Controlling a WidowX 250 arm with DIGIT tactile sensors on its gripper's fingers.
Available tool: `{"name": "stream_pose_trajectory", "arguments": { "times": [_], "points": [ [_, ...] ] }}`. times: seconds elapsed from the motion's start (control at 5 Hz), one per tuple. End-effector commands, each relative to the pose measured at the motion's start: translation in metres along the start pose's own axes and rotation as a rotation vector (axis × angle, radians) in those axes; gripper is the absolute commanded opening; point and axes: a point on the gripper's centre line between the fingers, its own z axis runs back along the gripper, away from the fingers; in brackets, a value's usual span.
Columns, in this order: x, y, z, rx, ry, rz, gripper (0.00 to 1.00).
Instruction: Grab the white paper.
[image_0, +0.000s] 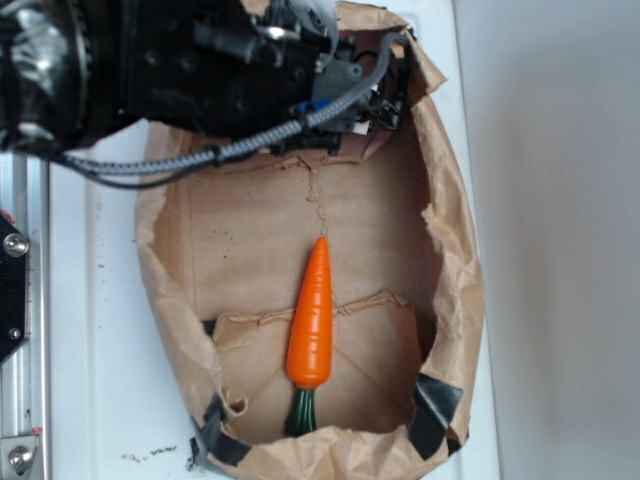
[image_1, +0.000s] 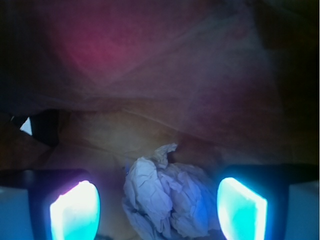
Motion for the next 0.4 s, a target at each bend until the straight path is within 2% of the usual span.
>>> {"name": "stream_pose_trajectory", "arguments": {
  "times": [0.0,0.2],
  "points": [
    [0.0052,0.0174,0.0214,0.021,-0.009,-0.062,1.0],
    [0.0014,0.0176,0.0293,0.005,0.065,-0.133,1.0]
  ]
}}
